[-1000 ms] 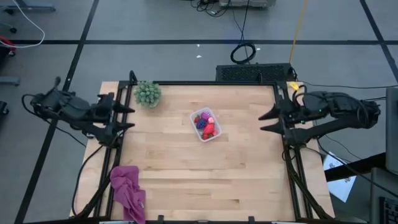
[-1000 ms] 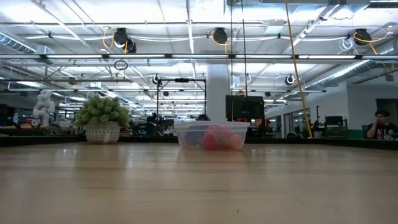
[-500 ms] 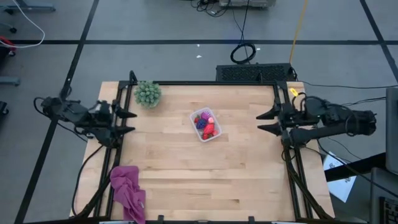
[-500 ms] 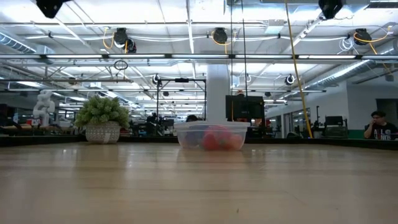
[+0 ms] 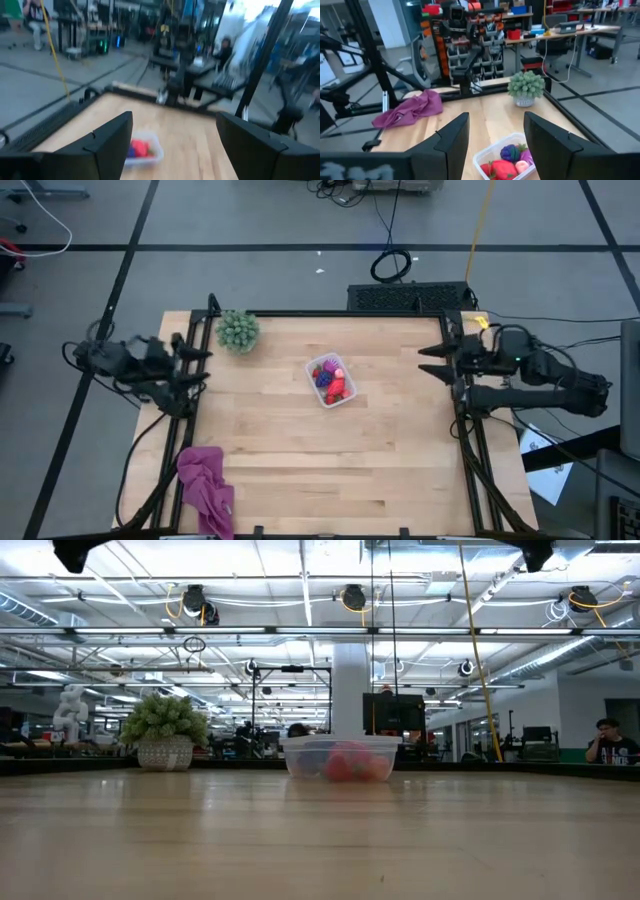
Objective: Pick and placing Produce into tupperware
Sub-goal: Return to Home Position
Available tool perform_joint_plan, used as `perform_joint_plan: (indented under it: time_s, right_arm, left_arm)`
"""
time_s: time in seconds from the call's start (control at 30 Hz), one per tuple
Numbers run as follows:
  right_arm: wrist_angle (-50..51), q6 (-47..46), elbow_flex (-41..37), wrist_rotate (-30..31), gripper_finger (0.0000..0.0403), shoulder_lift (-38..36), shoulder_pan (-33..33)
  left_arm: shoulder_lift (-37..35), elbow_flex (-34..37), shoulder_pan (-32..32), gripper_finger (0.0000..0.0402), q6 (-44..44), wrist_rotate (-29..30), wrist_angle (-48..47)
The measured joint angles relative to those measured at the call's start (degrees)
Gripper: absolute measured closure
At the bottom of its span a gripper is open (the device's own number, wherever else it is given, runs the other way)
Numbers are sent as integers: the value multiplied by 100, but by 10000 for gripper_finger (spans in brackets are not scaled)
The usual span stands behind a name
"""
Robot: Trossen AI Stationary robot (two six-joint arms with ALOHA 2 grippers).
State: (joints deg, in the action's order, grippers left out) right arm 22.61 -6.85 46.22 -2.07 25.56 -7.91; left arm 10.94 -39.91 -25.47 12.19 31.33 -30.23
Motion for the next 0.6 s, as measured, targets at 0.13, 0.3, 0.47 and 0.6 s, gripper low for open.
perform_joint_plan:
  time_s: [0.13, 0.3, 0.47, 0.6]
  right_arm:
    - [300, -100, 0, -122, 222, -481, -113]
    - [402, -308, -143, -128, 222, -906, -113]
    - [320, -446, -612, -142, 222, -1001, -111]
    - [-238, -554, -1238, -389, 222, -1021, -111]
  left_arm:
    - [-599, 114, -1, 108, 100, 15, -119]
    - [-750, 707, -1, 108, 138, 34, 124]
    - [-750, 1343, 0, 108, 30, 33, 870]
    - [-750, 1879, 0, 108, -34, 50, 1411]
